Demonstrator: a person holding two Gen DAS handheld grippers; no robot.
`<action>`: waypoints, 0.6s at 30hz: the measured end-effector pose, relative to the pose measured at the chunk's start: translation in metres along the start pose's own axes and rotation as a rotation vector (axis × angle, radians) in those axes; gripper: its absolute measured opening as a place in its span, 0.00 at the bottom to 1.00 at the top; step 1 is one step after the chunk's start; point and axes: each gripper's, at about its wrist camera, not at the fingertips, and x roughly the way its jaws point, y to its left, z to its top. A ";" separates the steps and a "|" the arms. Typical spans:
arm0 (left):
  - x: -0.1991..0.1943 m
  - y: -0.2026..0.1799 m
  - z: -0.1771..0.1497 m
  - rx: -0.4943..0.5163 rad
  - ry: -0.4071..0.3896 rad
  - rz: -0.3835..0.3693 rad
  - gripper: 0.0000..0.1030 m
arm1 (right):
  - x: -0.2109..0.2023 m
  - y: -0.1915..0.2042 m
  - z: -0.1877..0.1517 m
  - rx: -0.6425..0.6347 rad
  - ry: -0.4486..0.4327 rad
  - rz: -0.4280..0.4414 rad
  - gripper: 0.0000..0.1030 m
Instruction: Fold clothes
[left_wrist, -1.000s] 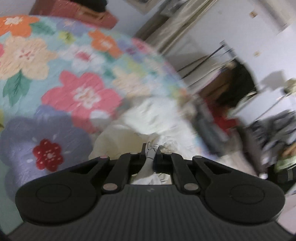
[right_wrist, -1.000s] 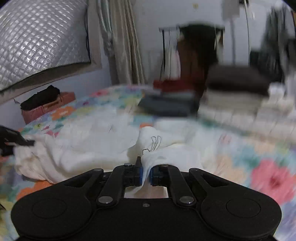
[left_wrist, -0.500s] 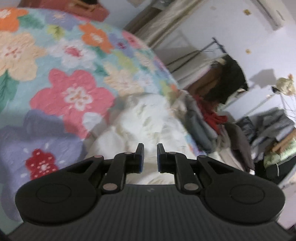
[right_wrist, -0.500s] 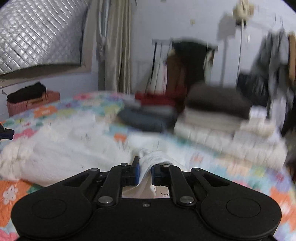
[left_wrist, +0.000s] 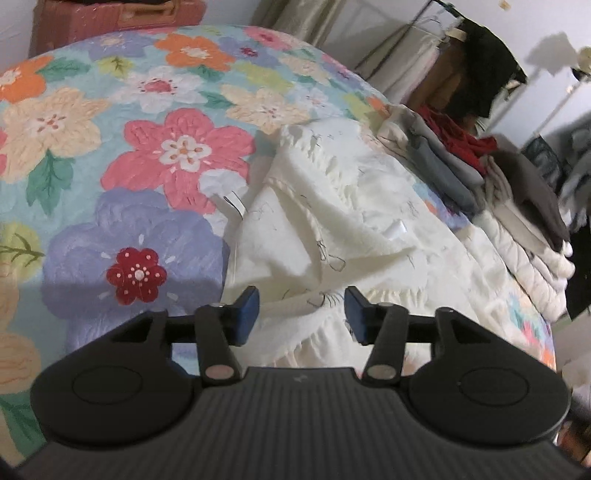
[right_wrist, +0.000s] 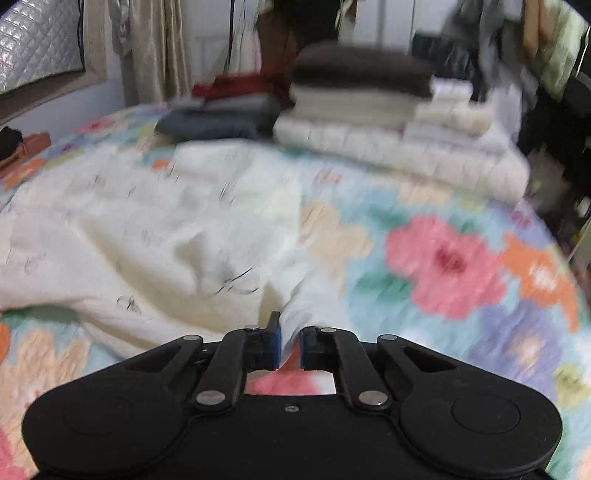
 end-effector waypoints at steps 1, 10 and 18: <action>0.000 0.001 -0.001 -0.001 0.012 -0.003 0.58 | -0.009 -0.001 0.006 -0.020 -0.044 -0.018 0.08; 0.012 0.002 -0.004 -0.022 0.099 -0.031 0.66 | 0.031 0.004 0.003 -0.044 0.196 0.044 0.08; 0.016 0.008 -0.014 -0.075 0.152 -0.011 0.68 | 0.045 -0.019 -0.024 0.018 0.344 0.015 0.08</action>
